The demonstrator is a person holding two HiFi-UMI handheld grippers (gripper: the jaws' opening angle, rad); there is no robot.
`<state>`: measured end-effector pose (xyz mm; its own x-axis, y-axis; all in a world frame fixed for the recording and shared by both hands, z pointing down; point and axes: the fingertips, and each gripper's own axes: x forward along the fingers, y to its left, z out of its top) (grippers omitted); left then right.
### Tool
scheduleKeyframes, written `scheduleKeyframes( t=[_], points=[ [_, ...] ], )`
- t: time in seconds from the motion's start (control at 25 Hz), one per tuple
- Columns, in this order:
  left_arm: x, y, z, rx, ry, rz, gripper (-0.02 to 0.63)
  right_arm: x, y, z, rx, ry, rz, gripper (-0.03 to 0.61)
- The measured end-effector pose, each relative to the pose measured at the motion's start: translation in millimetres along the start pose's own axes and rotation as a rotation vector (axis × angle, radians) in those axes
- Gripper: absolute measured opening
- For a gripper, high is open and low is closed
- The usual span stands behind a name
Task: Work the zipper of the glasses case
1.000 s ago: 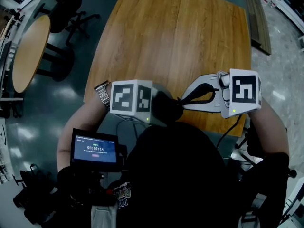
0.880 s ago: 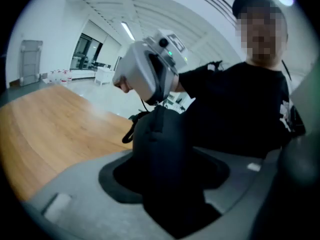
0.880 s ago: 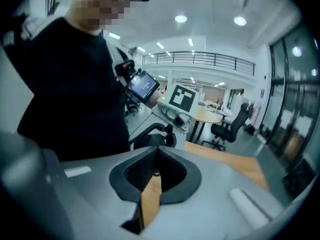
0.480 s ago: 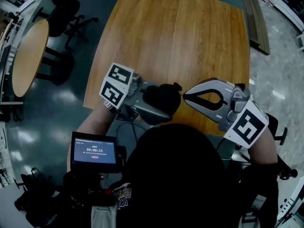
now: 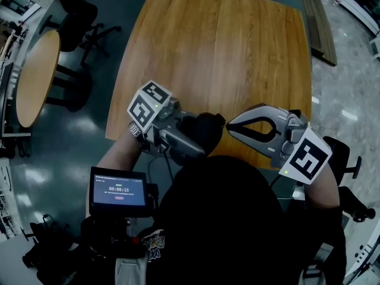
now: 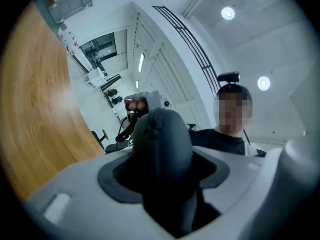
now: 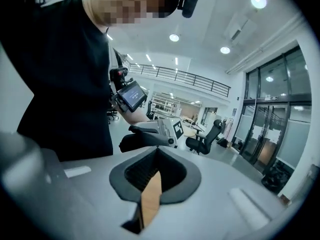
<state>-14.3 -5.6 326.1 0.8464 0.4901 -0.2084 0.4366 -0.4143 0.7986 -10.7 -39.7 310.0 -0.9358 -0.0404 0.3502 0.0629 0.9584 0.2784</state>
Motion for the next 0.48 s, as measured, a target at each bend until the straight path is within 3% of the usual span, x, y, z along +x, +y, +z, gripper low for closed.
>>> scheduleKeyframes(
  t=[0.2,0.32,0.4,0.48],
  points=[
    [-1.9,-1.0,0.1,0.008,-0.039,-0.038,0.275,0.5,4.7,0.6,0.052,-0.011,0.041,0.003],
    [-5.3,-3.0,7.0,0.044,-0.074,-0.051,0.275,-0.8,8.9,1.8,0.158,-0.072,0.059,0.003],
    [-6.5,-4.5,11.4,0.067,-0.103,-0.054,0.275,-0.9,8.6,5.0,0.242,-0.131,0.030,0.003],
    [-9.6,-1.4,16.6,0.076,-0.150,-0.045,0.275,1.8,6.7,1.9,0.200,-0.117,-0.041,0.005]
  ],
)
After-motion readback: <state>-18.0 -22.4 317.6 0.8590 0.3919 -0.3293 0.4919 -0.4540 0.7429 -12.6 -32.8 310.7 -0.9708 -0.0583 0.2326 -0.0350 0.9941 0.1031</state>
